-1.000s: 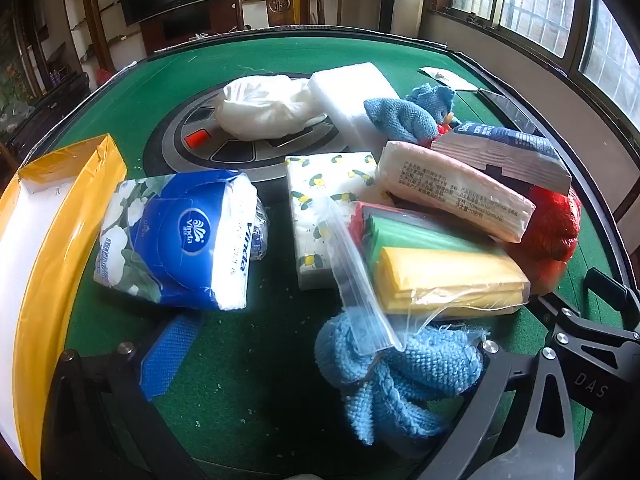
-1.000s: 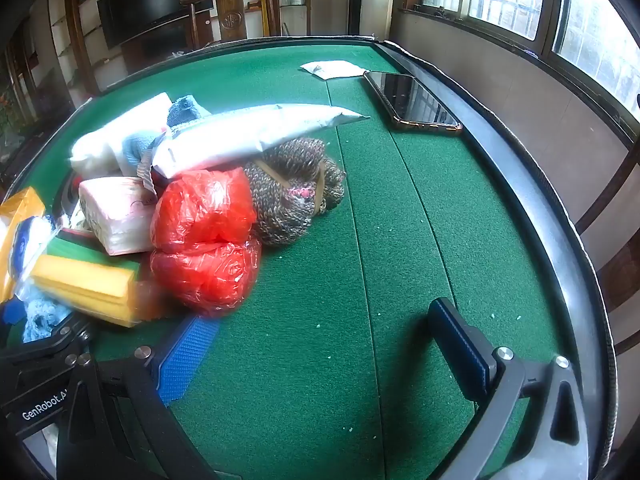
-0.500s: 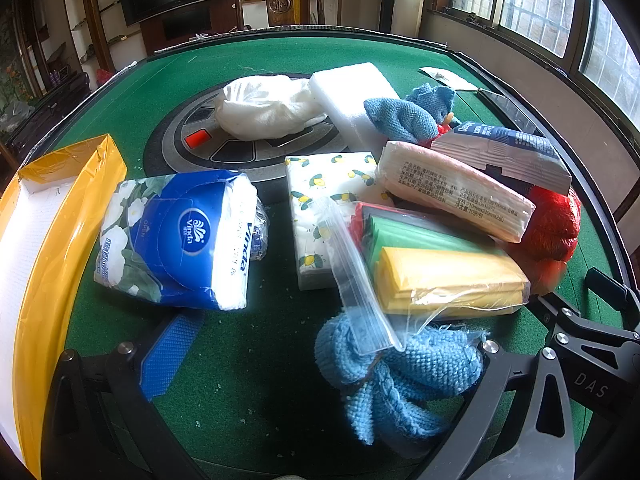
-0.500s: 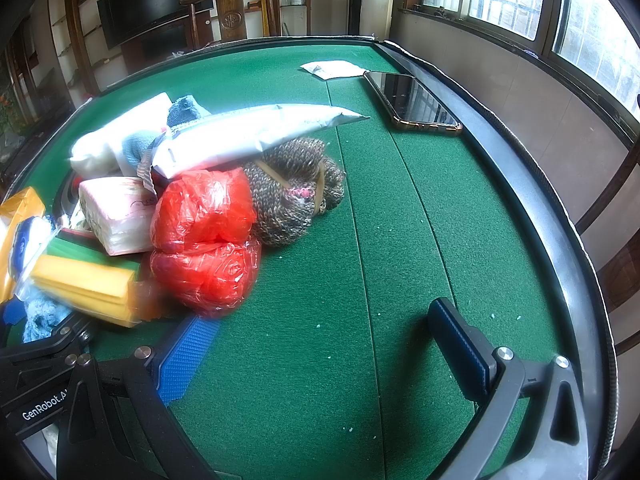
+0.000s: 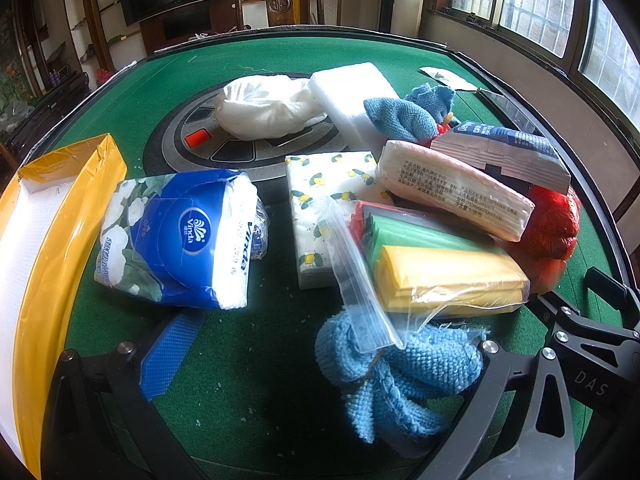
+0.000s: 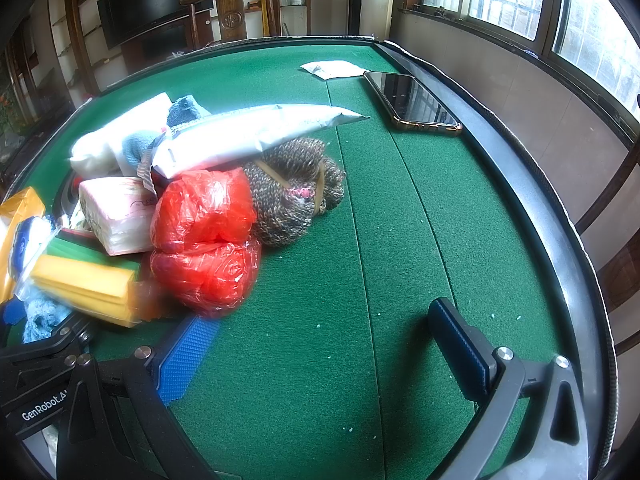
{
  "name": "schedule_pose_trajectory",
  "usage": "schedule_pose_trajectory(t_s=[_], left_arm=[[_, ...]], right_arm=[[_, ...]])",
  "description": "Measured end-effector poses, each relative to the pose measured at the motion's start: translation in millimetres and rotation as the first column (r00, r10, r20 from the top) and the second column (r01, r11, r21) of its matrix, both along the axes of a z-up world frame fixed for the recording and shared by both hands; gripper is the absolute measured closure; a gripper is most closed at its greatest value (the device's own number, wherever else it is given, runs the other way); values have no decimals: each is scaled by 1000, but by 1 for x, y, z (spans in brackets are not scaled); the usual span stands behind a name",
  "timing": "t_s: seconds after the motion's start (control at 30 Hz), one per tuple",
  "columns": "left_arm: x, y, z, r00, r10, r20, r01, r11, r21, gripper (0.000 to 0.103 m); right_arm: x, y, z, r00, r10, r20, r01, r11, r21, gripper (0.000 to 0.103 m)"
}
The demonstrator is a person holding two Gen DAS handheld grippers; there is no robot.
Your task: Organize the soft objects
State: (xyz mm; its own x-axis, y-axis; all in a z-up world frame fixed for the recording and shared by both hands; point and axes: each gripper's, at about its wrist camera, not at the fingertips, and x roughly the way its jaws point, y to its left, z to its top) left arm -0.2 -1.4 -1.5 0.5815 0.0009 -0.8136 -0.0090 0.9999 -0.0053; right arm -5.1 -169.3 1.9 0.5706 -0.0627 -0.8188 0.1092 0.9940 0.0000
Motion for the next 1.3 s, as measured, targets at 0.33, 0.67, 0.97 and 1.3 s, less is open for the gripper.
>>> schedule_pose_trajectory(t_s=[0.33, 0.67, 0.97, 1.3], left_arm=[[0, 0, 1, 1000, 1, 0, -1, 1000, 0, 0], [-3, 3, 2, 1000, 2, 0, -2, 1000, -1, 0], [-3, 3, 2, 1000, 1, -1, -1, 1000, 0, 0], [-13, 4, 3, 1000, -4, -4, 4, 1000, 2, 0]], right_arm=[[0, 0, 0, 1000, 0, 0, 0, 1000, 0, 1], [0, 0, 0, 1000, 0, 0, 0, 1000, 0, 1], [0, 0, 0, 1000, 0, 0, 0, 1000, 0, 1], [0, 0, 0, 1000, 0, 0, 0, 1000, 0, 1]])
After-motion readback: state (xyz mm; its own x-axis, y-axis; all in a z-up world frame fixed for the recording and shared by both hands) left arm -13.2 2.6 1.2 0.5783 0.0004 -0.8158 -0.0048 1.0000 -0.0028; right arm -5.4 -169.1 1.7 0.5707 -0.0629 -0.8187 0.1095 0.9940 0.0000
